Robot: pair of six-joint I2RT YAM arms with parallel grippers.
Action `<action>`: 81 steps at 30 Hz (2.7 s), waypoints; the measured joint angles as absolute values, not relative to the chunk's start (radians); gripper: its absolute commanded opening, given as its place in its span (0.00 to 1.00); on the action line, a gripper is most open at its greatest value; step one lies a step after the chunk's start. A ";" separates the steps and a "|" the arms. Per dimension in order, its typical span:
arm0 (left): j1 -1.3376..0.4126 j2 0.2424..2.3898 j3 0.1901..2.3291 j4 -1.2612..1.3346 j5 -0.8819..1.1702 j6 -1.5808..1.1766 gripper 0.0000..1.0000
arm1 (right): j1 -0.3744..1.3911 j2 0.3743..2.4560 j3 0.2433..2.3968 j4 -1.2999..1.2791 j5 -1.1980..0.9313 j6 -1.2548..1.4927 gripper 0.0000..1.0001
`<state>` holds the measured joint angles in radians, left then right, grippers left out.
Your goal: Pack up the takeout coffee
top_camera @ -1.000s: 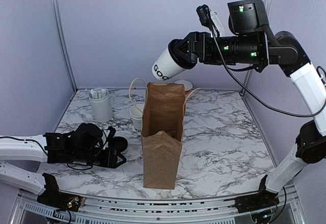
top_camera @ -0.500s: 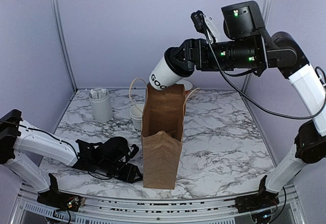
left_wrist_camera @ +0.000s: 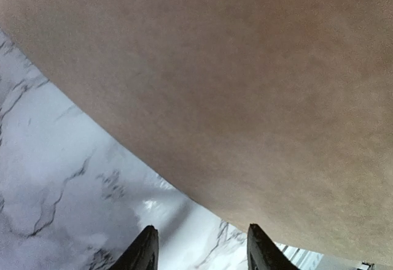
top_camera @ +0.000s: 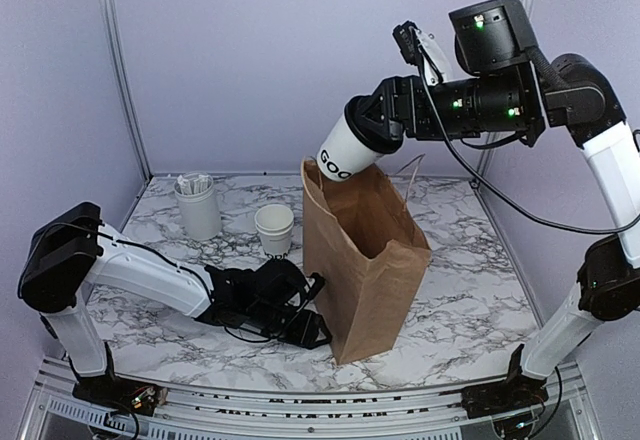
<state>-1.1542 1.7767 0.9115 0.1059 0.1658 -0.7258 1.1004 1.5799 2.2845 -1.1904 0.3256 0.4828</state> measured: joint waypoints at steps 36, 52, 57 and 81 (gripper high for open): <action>-1.106 1.543 1.001 -0.008 0.085 -0.611 0.50 | 1.063 1.647 2.098 -1.365 0.389 0.578 0.64; -1.080 1.283 1.090 -0.087 0.089 -0.554 0.54 | 0.976 1.621 1.874 -1.279 0.290 0.576 0.62; -1.055 1.280 1.207 -0.089 0.092 -0.558 0.57 | 0.974 1.618 1.874 -1.253 0.272 0.575 0.62; -1.028 1.502 1.504 -0.199 0.007 -0.616 0.00 | 0.978 1.618 1.866 -1.248 0.251 0.576 0.59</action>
